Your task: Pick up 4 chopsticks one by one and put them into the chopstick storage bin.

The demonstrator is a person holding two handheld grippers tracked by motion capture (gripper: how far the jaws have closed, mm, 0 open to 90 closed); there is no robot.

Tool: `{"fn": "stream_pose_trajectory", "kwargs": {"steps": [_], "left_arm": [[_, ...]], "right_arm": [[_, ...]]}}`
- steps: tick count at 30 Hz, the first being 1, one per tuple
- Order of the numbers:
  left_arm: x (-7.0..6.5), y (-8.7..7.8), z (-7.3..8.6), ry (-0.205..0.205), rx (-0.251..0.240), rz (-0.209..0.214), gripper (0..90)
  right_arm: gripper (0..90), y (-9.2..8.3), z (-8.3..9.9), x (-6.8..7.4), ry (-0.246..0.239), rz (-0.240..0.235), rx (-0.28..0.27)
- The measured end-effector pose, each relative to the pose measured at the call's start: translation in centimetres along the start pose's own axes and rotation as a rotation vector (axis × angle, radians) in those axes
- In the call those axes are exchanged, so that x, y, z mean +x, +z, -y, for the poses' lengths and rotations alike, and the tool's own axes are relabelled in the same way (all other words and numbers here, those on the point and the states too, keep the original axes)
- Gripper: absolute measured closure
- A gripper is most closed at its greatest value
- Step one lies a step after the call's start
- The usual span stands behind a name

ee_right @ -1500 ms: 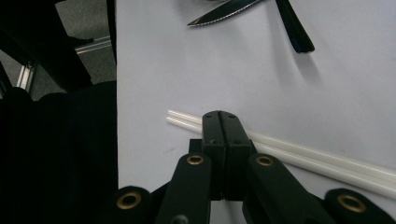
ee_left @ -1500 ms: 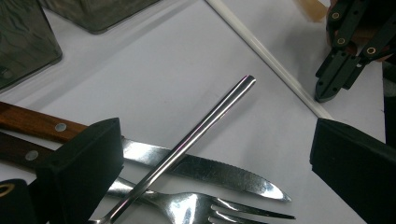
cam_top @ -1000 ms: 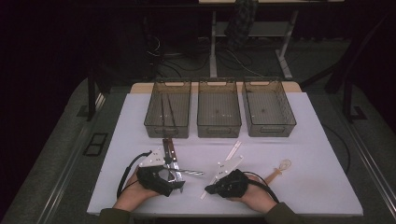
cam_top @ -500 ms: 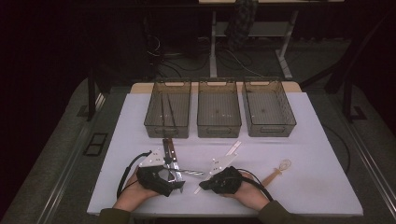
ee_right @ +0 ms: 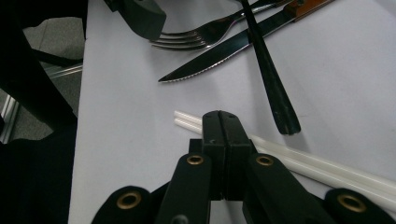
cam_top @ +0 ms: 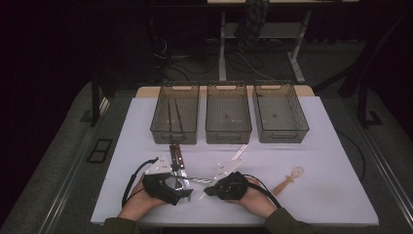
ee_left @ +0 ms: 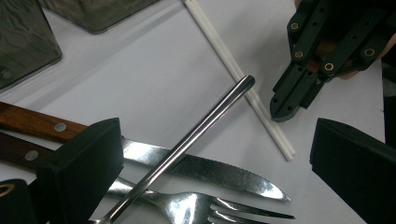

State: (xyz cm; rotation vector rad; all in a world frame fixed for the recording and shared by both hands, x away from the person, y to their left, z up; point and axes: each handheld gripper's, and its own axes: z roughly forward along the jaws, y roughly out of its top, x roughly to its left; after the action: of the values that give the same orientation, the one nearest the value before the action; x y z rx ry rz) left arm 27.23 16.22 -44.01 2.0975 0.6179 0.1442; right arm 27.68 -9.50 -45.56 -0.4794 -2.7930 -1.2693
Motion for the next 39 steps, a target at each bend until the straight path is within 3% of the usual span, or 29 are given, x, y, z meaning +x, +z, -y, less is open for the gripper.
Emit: {"fn": "stream_pose_trajectory", "kwargs": {"steps": [7,13,18,22,31,34,39], "left_arm": [[0.0,0.0,0.0,-0.002,-0.002,0.001,1.4],[0.1,0.0,0.0,-0.006,-0.002,0.002,1.4],[0.1,0.0,0.0,-0.007,-0.001,0.0,1.4],[0.1,0.0,0.0,-0.008,0.003,-0.001,1.4],[0.2,0.0,-0.2,-0.02,0.004,-0.005,3.4],[0.3,0.0,-0.5,-0.031,0.002,-0.008,4.5],[0.5,0.4,-1.0,-0.044,0.013,-0.022,6.5]], "right_arm": [[89.4,0.0,-0.2,-0.1,0.006,0.004,0.001],[83.9,-1.8,-0.1,-0.1,0.028,-0.001,-0.021],[69.9,-3.7,0.8,-0.7,0.073,0.024,-0.037],[52.4,-5.4,1.9,-1.4,0.115,0.043,-0.066],[29.8,-9.6,4.8,-2.8,0.186,0.184,-0.179],[26.7,-11.0,6.0,-3.1,0.204,0.251,-0.213],[23.9,-12.9,8.0,-3.7,0.245,0.287,-0.238]]}}
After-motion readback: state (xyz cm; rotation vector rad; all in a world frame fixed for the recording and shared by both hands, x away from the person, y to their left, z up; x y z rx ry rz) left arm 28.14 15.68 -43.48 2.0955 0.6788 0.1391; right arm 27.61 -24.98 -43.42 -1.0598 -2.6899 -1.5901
